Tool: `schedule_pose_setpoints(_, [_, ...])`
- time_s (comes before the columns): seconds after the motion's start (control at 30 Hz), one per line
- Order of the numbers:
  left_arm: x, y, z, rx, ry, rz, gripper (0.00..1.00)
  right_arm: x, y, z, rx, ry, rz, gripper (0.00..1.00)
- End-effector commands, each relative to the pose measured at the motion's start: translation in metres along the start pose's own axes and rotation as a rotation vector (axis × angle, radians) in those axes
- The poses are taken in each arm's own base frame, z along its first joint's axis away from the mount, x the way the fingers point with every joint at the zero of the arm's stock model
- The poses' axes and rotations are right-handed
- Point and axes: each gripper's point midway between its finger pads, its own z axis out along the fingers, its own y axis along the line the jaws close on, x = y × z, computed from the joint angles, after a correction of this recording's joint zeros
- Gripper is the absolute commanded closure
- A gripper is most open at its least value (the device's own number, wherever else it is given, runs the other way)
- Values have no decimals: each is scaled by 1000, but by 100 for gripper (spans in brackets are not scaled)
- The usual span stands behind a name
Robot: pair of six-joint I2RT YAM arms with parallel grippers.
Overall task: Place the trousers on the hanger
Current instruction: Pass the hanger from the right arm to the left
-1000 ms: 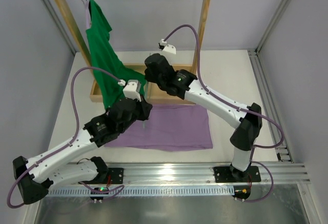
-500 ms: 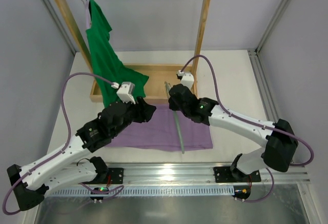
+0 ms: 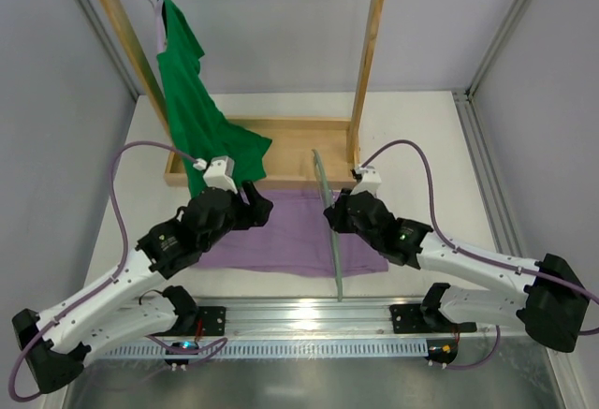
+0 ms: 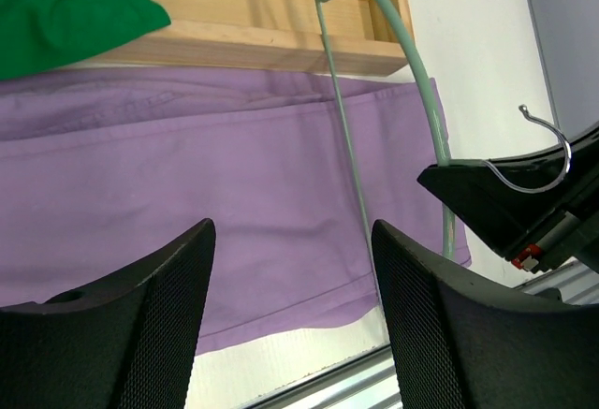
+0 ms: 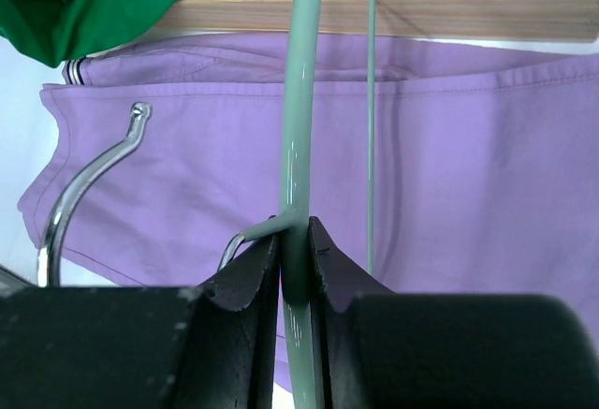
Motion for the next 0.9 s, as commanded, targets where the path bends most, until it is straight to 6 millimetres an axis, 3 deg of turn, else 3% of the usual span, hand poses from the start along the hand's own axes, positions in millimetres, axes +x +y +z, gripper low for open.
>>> schedule_pose_setpoints(0.0, [12, 0, -1, 10, 81, -34, 31, 2, -4, -2, -15, -42, 80, 96])
schedule_pose_setpoints(0.13, [42, 11, 3, 0, 178, -54, 29, 5, -8, -8, -20, -35, 104, 96])
schedule_pose_setpoints(0.3, [53, 18, 3, 13, 192, -82, 23, -1, -3, -18, -12, -10, 103, 96])
schedule_pose_setpoints(0.43, [47, 24, 1, 15, 193, -99, 22, 3, -3, -21, -3, 35, 76, 96])
schedule_pose_setpoints(0.57, [36, 37, -3, -42, 201, -49, 22, -11, -1, -27, 12, 19, 43, 96])
schedule_pose_setpoints(0.6, [22, 37, -5, -54, 180, -42, 22, -18, 4, -31, 0, 8, 44, 96])
schedule_pose_setpoints(0.7, [15, 54, -15, -151, 217, -4, 22, -29, 16, -39, -26, 6, 56, 96])
schedule_pose_setpoints(0.8, [2, 49, -30, -159, 226, -15, 21, -42, 41, -51, -105, 45, 62, 96])
schedule_pose_setpoints(0.87, [-5, 44, -34, -150, 220, -27, 21, -49, 45, -56, -105, 44, 53, 96])
